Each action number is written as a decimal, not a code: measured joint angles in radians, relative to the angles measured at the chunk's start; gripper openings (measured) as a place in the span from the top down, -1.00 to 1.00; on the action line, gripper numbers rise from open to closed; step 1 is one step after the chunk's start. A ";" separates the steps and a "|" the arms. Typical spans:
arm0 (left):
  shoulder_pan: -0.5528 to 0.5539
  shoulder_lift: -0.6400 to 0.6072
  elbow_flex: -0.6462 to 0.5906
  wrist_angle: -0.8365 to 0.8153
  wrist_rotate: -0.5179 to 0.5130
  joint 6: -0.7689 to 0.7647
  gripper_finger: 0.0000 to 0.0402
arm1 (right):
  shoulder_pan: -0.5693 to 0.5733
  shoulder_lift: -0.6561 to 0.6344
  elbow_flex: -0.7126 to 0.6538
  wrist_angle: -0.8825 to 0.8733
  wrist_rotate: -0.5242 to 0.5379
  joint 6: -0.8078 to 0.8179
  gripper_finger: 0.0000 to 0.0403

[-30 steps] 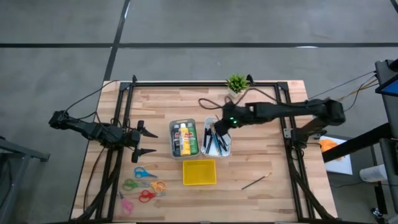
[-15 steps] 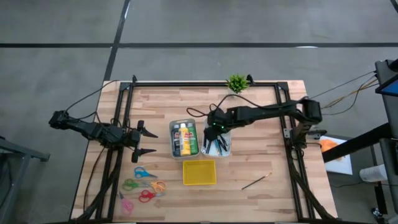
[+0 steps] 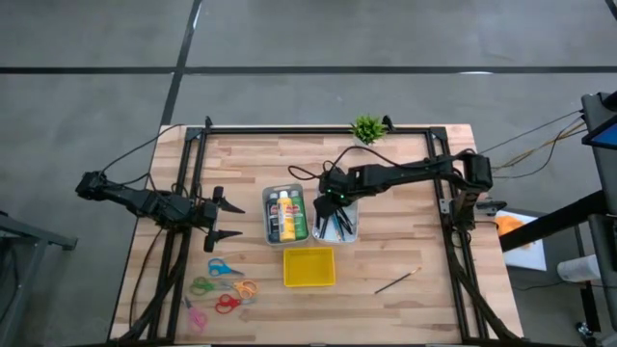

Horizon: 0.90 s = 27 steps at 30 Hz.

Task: Pick & Place Paint Supplies
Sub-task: Put the gold paint brush into the white bin

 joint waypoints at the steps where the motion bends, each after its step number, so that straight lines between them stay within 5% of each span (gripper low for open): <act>1: 0.000 0.000 0.000 0.000 0.000 0.000 -0.52 | 0.000 0.001 0.000 0.003 0.000 0.001 0.92; 20: 0.000 0.000 0.000 0.000 0.000 0.000 -0.52 | -0.001 -0.001 0.000 0.002 -0.001 -0.024 0.72; 27: 0.000 0.000 0.000 0.000 0.000 0.000 -0.52 | -0.001 -0.057 0.036 -0.002 -0.001 -0.192 0.72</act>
